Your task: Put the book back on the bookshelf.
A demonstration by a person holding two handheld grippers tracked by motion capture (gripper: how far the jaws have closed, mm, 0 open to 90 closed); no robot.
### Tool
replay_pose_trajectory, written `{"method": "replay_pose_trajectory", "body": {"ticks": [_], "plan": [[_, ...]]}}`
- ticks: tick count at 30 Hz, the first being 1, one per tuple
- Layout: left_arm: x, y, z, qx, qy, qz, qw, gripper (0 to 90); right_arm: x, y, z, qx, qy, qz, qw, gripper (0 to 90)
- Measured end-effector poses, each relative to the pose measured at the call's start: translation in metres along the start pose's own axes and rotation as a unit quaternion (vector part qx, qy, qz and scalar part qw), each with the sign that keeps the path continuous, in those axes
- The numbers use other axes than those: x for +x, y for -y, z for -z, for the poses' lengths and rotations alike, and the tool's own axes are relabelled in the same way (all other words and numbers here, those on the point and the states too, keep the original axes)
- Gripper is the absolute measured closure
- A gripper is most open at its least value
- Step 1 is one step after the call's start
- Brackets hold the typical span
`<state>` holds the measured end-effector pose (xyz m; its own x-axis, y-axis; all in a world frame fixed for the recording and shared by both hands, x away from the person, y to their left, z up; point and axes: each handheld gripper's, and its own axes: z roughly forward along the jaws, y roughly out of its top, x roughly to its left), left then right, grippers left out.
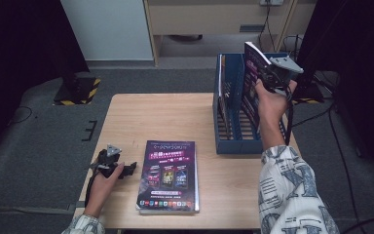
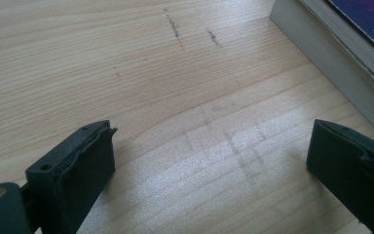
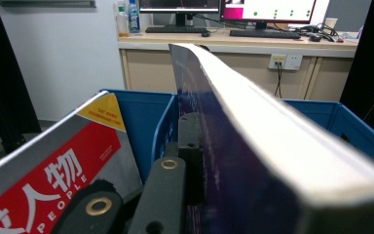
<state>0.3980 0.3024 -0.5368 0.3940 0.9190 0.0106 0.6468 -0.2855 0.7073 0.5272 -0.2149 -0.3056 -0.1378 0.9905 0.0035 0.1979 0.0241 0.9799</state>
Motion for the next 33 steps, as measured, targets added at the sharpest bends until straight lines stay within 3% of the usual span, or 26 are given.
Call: {"method": "replay_pose_trajectory", "body": {"ticks": [27,33], "plan": [[-0.001,-0.001,0.0,0.002,0.002,-0.001,1.0,2.6,0.006,0.046,-0.011,-0.013,-0.005,-0.006,0.9999,82.5],[-0.001,-0.001,-0.001,0.001,0.002,-0.001,1.0,2.5,0.007,0.059,-0.013,-0.012,-0.009,0.006,0.9999,82.5]]}}
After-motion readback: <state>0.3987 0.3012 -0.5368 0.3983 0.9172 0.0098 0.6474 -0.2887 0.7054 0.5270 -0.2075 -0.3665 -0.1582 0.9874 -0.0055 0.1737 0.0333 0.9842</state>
